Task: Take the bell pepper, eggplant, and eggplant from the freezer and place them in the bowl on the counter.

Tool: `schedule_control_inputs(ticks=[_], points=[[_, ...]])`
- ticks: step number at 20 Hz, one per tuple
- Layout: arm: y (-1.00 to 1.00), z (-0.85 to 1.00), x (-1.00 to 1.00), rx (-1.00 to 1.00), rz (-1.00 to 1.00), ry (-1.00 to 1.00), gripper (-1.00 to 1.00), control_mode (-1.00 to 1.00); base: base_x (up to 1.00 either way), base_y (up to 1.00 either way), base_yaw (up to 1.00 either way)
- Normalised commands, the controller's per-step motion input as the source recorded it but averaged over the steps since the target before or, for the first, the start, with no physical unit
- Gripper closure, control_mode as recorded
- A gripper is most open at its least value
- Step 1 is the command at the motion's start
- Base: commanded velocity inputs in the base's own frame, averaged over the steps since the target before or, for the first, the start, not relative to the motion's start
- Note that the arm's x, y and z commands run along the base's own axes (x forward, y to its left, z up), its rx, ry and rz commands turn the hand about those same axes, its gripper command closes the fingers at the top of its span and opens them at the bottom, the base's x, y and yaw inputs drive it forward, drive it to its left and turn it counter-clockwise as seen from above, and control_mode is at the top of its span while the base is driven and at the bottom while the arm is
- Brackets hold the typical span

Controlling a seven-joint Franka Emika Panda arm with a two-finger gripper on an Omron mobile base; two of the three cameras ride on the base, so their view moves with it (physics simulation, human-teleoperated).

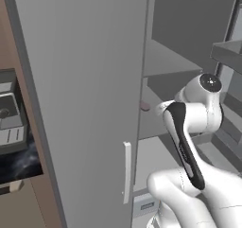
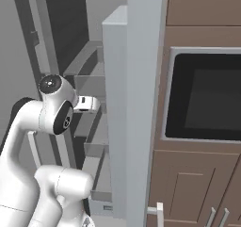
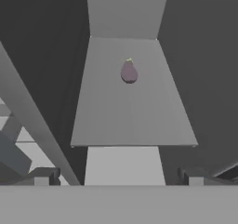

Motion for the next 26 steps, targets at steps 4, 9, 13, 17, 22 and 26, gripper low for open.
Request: schedule_control_inputs(ticks=[4, 9, 13, 17, 22, 26], points=[[-1.0, -0.07, -0.23, 0.05, 0.0, 0.0, -1.0, -1.0, 0.0, 0.0, 0.0], [-0.85, -0.01, -0.27, 0.05, -0.03, 0.0, -1.0, -1.0, 0.0, 0.0, 0.0], [-0.15, 0.12, -0.14, 0.08, -0.02, 0.0, -1.0, -1.0, 0.0, 0.0, 0.0], [0.02, 0.33, 0.0, 0.07, 0.0, 0.0, -1.0, -1.0, 0.0, 0.0, 0.0], [0.18, 0.09, 0.03, 0.02, 0.0, -0.02, -1.0, -1.0, 0.0, 0.0, 0.0], [0.22, 0.0, 0.34, 0.0, 0.0, 0.0, -1.0, -1.0, 0.0, 0.0, 0.0]])
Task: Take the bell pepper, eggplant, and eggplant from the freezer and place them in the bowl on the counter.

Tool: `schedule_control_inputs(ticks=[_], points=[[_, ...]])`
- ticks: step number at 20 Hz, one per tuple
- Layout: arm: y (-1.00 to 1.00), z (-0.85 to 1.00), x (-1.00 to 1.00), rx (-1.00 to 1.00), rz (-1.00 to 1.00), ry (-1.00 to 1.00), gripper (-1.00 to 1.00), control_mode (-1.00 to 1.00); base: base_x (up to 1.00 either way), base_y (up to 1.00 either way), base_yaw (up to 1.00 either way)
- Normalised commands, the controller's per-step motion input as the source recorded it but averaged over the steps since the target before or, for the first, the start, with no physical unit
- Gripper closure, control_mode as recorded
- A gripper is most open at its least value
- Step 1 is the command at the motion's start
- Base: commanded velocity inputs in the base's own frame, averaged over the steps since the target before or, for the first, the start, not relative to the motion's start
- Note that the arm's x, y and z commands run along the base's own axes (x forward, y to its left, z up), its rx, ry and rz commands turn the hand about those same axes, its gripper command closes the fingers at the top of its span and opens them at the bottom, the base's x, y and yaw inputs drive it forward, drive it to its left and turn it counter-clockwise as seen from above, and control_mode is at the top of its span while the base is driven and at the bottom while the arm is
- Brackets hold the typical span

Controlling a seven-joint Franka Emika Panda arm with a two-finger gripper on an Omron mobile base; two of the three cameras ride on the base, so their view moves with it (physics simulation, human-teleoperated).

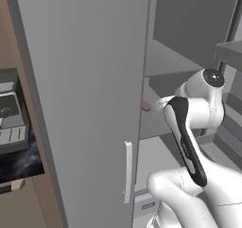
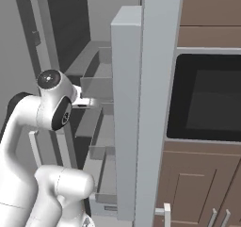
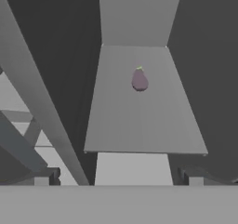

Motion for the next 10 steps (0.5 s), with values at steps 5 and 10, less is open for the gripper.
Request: schedule_control_inputs(ticks=[5, 10], points=[[-0.06, -0.04, 0.31, 0.0, 0.0, 0.0, -1.0, -1.0, 0.0, 0.0, 0.0], [-0.1, -0.21, 0.49, 0.0, 0.0, 0.0, -1.0, -1.0, 0.0, 0.0, 0.0]])
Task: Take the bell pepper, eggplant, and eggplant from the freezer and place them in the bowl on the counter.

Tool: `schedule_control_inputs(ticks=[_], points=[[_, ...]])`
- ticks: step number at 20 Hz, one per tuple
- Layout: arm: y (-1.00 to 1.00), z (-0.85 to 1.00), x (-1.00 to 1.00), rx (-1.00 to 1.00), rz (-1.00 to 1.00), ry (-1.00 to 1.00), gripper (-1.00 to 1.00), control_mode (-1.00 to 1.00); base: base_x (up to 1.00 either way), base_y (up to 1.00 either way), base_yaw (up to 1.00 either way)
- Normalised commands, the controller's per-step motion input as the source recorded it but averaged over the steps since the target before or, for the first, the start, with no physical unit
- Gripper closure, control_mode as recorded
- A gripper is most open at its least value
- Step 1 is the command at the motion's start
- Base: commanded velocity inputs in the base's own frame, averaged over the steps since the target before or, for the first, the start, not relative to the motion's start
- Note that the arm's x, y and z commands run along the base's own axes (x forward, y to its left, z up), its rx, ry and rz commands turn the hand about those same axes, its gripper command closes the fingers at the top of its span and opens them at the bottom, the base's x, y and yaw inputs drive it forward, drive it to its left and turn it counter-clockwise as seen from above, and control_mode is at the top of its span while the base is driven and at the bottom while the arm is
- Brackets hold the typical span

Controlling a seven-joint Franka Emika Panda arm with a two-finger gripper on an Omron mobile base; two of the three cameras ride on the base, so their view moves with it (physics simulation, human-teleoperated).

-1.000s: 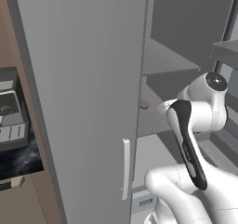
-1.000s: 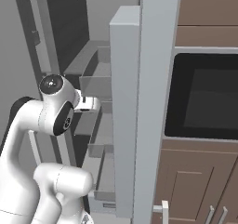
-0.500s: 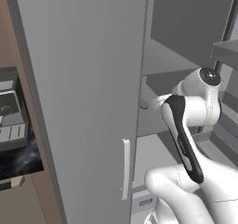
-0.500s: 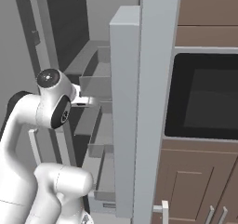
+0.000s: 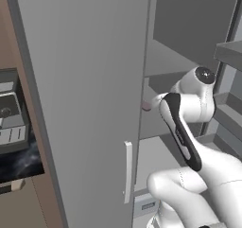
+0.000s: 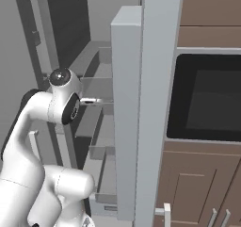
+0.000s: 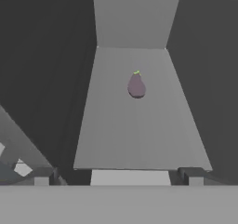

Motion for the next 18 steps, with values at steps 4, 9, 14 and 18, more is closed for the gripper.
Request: schedule_control_inputs(ticks=[4, 9, 14, 18], points=[[-0.11, -0.35, 0.4, 0.0, 0.0, 0.0, -1.0, -1.0, 0.0, 0.0, 0.0], [-0.14, -0.32, 0.32, 0.0, 0.0, 0.0, -1.0, -1.0, 0.0, 0.0, 0.0], [-0.17, -0.28, 0.35, 0.0, 0.0, 0.0, -1.0, -1.0, 0.0, 0.0, 0.0], [-0.01, -0.28, 0.47, -0.03, 0.0, 0.0, -1.0, -1.0, 0.0, 0.0, 0.0]])
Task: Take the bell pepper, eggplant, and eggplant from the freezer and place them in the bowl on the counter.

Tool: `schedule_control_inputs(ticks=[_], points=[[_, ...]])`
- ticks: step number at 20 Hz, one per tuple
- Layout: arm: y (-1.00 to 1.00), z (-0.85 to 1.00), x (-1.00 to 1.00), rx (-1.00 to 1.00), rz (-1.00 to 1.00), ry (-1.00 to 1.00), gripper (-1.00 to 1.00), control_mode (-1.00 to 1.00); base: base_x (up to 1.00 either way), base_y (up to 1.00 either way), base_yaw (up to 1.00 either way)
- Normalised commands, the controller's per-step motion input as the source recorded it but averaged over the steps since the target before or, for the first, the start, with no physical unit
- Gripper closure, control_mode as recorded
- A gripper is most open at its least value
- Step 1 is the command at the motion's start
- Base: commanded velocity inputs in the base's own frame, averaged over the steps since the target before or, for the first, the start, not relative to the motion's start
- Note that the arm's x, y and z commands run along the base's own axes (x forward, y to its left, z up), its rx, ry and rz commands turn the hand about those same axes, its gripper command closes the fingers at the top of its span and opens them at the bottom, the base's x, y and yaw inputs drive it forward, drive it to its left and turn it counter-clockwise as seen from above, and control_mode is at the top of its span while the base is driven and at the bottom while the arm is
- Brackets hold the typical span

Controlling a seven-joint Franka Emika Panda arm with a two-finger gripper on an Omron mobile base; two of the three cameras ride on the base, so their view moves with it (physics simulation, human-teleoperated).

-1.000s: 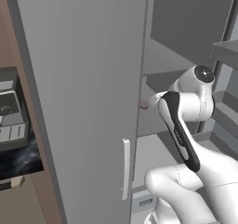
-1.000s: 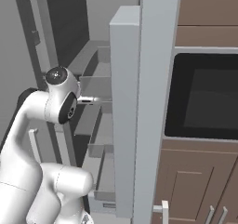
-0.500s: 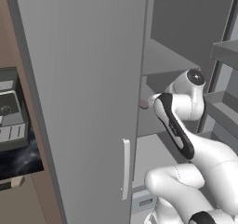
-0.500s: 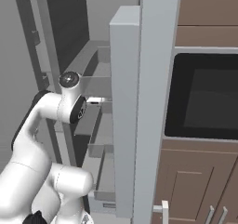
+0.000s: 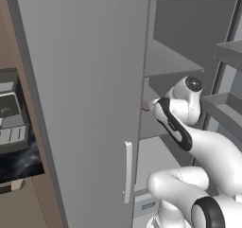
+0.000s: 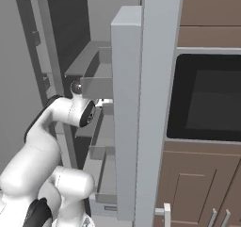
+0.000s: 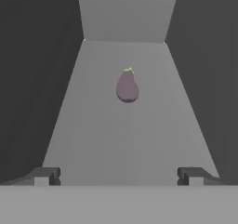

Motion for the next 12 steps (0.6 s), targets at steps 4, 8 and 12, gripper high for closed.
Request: schedule_control_inputs(ticks=[4, 8, 12], points=[[-0.05, -0.17, 0.36, 0.0, 0.0, 0.0, -1.0, -1.0, 0.0, 0.0, 0.0], [-0.17, -0.16, 0.22, 0.0, 0.0, 0.0, -1.0, -1.0, 0.0, 0.0, 0.0], [-0.09, -0.17, 0.25, 0.0, 0.0, 0.0, -1.0, -1.0, 0.0, 0.0, 0.0]])
